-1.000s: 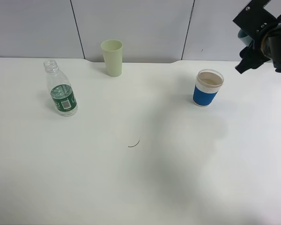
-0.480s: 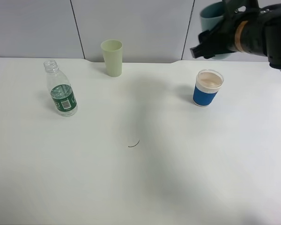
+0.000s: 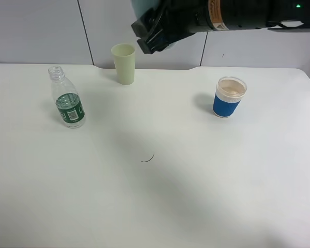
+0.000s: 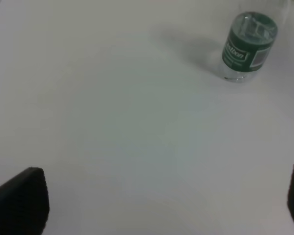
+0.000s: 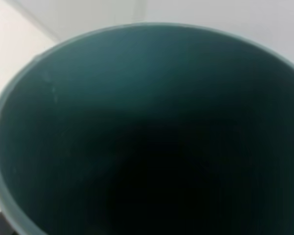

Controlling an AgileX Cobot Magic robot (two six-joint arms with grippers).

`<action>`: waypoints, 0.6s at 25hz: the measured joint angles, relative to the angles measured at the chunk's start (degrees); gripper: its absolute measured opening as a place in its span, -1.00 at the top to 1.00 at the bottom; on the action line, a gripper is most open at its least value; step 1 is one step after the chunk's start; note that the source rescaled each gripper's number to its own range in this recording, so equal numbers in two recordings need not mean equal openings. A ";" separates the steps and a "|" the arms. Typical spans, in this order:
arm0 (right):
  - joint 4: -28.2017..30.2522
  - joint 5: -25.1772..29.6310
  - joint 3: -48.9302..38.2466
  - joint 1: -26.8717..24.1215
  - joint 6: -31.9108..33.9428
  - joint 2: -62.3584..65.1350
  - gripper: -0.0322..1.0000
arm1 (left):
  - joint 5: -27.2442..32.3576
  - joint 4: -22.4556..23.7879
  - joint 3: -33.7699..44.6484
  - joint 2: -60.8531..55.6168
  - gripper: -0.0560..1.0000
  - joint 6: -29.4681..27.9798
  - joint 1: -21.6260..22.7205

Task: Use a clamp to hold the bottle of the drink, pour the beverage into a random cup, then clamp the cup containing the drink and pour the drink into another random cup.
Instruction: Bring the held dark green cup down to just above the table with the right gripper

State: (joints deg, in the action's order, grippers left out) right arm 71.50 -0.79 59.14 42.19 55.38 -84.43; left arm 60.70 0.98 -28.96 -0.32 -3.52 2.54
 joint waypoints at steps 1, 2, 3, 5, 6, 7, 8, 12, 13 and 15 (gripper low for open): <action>-5.75 -2.16 0.00 0.00 -6.08 -0.29 0.94 | 0.00 0.00 0.00 0.00 -1.00 0.00 0.00; -11.79 -5.05 0.00 0.00 -12.14 -0.84 0.94 | 0.00 0.00 0.00 0.00 -1.00 0.00 0.00; -17.96 -7.70 0.00 0.00 -18.00 -1.31 0.94 | 0.00 0.00 0.00 0.00 -1.00 0.00 0.00; -28.50 -11.32 0.00 0.19 -26.88 -2.56 0.94 | 0.00 0.00 0.00 0.00 -1.00 0.00 0.00; -33.12 -12.86 0.04 0.26 -30.43 -3.47 0.94 | 0.00 0.00 0.00 0.00 -1.00 0.00 0.00; -36.62 -13.63 0.11 0.26 -32.96 -4.56 0.94 | 0.00 0.00 0.00 0.00 -1.00 0.00 0.00; -39.10 -13.85 0.11 0.26 -34.52 -5.77 0.94 | 0.00 0.00 0.00 0.00 -1.00 0.00 0.00; -41.30 -15.20 0.11 0.26 -36.29 -10.83 0.94 | 0.00 0.00 0.00 0.00 -1.00 -0.06 0.00; -41.09 -16.18 0.11 0.26 -36.33 -12.17 0.94 | 0.00 0.00 0.00 0.00 -1.00 -0.06 0.00; -40.68 -18.10 0.11 0.26 -36.06 -14.32 0.94 | 0.00 0.00 0.00 0.00 -1.00 -0.06 0.00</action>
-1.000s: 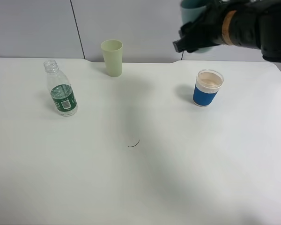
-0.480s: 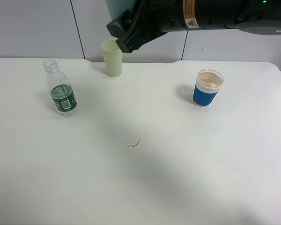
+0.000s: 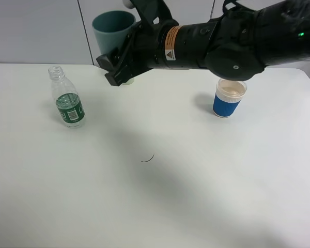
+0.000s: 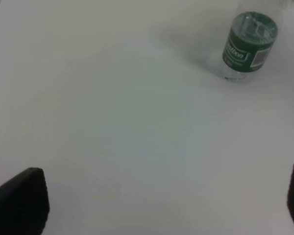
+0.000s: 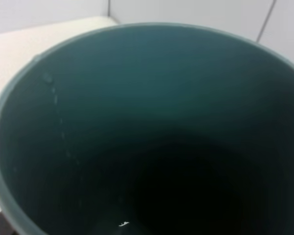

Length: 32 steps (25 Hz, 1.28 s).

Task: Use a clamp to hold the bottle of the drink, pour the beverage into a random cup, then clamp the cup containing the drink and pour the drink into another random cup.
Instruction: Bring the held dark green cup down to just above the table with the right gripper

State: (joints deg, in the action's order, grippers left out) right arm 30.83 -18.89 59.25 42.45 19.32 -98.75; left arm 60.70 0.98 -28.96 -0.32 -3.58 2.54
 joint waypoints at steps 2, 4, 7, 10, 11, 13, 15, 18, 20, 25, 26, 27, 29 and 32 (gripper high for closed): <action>0.16 -1.22 0.00 0.20 1.32 -1.87 0.94 | 0.00 0.00 0.00 0.00 -1.00 0.00 0.00; 0.24 -1.37 0.00 0.60 1.36 -3.36 0.94 | 0.00 0.00 0.00 0.00 -1.00 0.00 0.00; -1.72 -4.45 -1.40 1.26 -1.84 -4.78 0.94 | 0.00 0.00 0.00 0.00 -1.00 0.00 0.00; -10.07 -12.40 -7.63 1.62 -10.26 -4.96 0.94 | 0.00 0.00 0.00 0.00 -1.00 0.00 0.00; -13.00 -14.67 -9.58 1.62 -13.49 -4.96 0.94 | 0.00 0.00 0.00 0.00 -1.00 0.00 0.00; -18.37 -19.27 -13.80 1.62 -18.24 -5.17 0.94 | 0.00 0.00 0.00 0.00 -1.00 0.00 0.00; -21.11 -21.35 -16.55 1.62 -21.06 -5.40 0.94 | 0.00 0.00 0.00 0.00 -1.00 0.00 0.00; -22.01 -22.57 -18.36 1.62 -21.68 -6.79 0.94 | 0.00 0.00 0.00 0.00 -1.00 0.00 0.00; -22.01 -23.98 -18.67 1.62 -21.41 -8.83 0.94 | 0.00 0.00 0.00 0.00 -1.00 0.07 0.00; -20.09 -29.69 -18.67 1.62 -19.69 -13.86 0.94 | 0.00 0.00 0.00 0.00 -1.00 0.07 0.00; -19.33 -30.50 -18.67 1.62 -19.32 -14.77 0.94 | 0.00 0.00 0.00 0.00 -1.00 0.07 0.00; -18.73 -31.13 -18.67 1.62 -19.32 -15.37 0.94 | 0.00 0.00 0.00 0.00 -1.00 0.07 0.00; -17.33 -31.43 -18.73 1.62 -19.32 -16.55 0.94 | 0.00 0.00 0.00 0.00 -1.00 0.07 0.00; -16.87 -33.07 -20.49 1.62 -19.32 -16.95 0.94 | 0.00 0.00 0.00 0.00 -1.00 0.07 0.00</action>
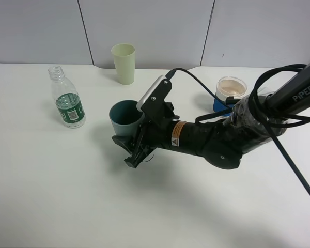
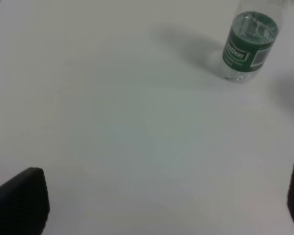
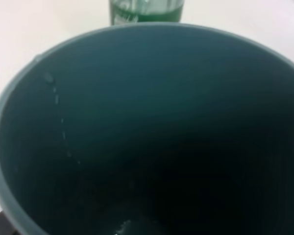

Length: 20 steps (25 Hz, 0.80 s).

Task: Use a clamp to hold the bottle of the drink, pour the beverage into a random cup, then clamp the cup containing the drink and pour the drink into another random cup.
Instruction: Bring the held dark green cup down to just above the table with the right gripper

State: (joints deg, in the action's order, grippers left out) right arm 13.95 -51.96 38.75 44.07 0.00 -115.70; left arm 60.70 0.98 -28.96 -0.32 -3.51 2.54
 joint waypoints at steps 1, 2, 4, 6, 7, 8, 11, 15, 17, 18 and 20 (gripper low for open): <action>-0.09 -1.30 -0.91 0.00 0.00 0.00 0.94 | 0.00 0.00 0.00 0.00 -1.00 0.00 0.00; -0.23 -2.54 -1.88 0.00 0.00 0.00 0.94 | 0.00 0.00 0.00 0.00 -1.00 0.00 0.00; -1.16 -4.26 -3.39 0.00 -0.61 -0.24 0.94 | 0.00 0.00 0.00 0.00 -1.00 0.00 0.00; -2.29 -4.77 -4.07 0.00 -1.95 -1.00 0.94 | 0.00 0.00 0.00 0.00 -1.00 0.00 0.00; -2.29 -4.77 -4.07 0.00 -1.95 -1.00 0.94 | 0.00 0.00 0.00 0.00 -1.00 0.00 0.00; -2.62 -4.98 -4.12 0.00 -2.42 -1.54 0.94 | 0.00 0.00 0.00 0.00 -1.00 0.00 0.00; -2.74 -6.00 -4.12 0.00 -2.48 -3.05 0.94 | 0.00 0.00 0.00 0.00 -1.00 0.00 0.00; -3.69 -7.53 -4.12 0.00 -2.48 -4.30 0.94 | 0.00 0.00 0.00 0.00 -1.00 0.00 0.00; -3.69 -7.53 -4.12 0.00 -2.48 -4.30 0.94 | 0.00 0.00 0.00 0.00 -1.00 0.00 0.00; -3.69 -7.53 -4.12 0.00 -2.48 -4.30 0.94 | 0.00 0.00 0.00 0.00 -1.00 0.00 0.00; -3.69 -7.07 -4.12 0.00 -2.48 -4.30 0.94 | 0.00 0.00 0.00 0.00 -1.00 0.00 0.00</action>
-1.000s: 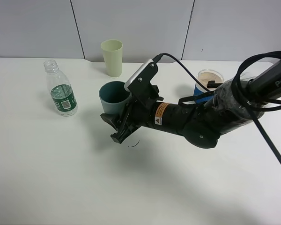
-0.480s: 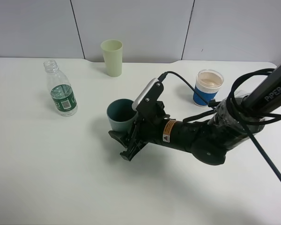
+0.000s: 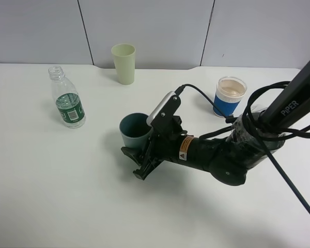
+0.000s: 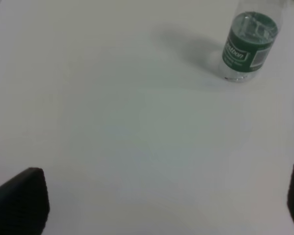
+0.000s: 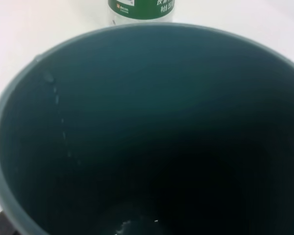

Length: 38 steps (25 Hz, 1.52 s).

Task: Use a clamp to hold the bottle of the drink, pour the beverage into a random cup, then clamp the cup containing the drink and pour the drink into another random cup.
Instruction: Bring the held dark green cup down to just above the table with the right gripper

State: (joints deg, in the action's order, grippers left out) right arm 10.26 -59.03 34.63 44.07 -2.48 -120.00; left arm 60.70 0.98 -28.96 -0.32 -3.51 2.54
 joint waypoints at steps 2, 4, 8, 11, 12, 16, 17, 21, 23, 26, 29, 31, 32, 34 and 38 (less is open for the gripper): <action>0.00 0.54 -0.11 0.00 0.00 0.00 0.94 | 0.00 0.00 0.00 0.00 -1.00 0.00 0.00; 0.00 1.33 -0.11 0.00 0.18 0.00 0.94 | 0.00 0.00 0.00 0.00 -1.00 0.00 0.00; 0.00 2.13 -0.11 0.00 1.77 0.00 0.94 | 0.00 0.00 0.00 0.00 -1.00 0.00 0.00; -0.43 2.13 -0.11 0.00 1.09 0.00 0.94 | 0.00 0.00 0.00 0.00 -1.00 0.00 0.00; -0.89 2.13 -0.11 0.00 0.30 0.00 0.94 | 0.00 0.00 0.00 0.00 -1.00 0.00 0.00; -1.55 2.18 -0.11 0.00 -1.04 0.00 0.94 | 0.00 0.00 0.00 0.00 -1.00 0.00 0.00; -1.55 2.27 -0.11 0.00 -1.04 0.00 0.94 | 0.00 0.00 0.00 0.00 -1.00 0.00 0.00; -1.55 2.43 -0.11 0.00 -1.04 0.00 0.94 | 0.00 0.00 0.00 0.00 -1.00 0.00 0.00; -1.57 2.43 -0.11 0.00 -1.04 0.00 0.94 | 0.00 0.00 0.00 0.00 -1.00 0.00 0.00; -1.57 2.06 -0.11 0.00 -1.04 -0.31 0.94 | 0.00 0.00 0.00 0.00 -1.00 0.00 0.00; -1.69 1.03 -0.27 0.00 -1.04 -0.75 0.94 | 0.00 0.00 0.00 0.00 -1.00 0.00 0.00; -1.69 -0.06 -0.95 0.00 -1.04 -0.81 0.94 | 0.00 0.00 0.00 0.00 -1.00 0.00 0.00; -1.69 -0.80 -1.25 0.00 -1.04 -0.97 0.94 | 0.00 0.00 0.00 0.00 -1.00 0.00 0.00; -1.69 -1.25 -1.25 0.00 -1.04 -1.25 0.94 | 0.00 0.00 0.00 0.00 -1.00 0.00 0.00; -1.69 -1.35 -1.36 0.00 -1.04 -1.43 0.40 | 0.00 0.00 0.00 0.00 -1.00 0.00 0.00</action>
State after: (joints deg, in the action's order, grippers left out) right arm 8.57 -60.39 33.27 44.07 -3.52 -121.43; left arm 60.70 0.98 -28.96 -0.32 -3.51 2.54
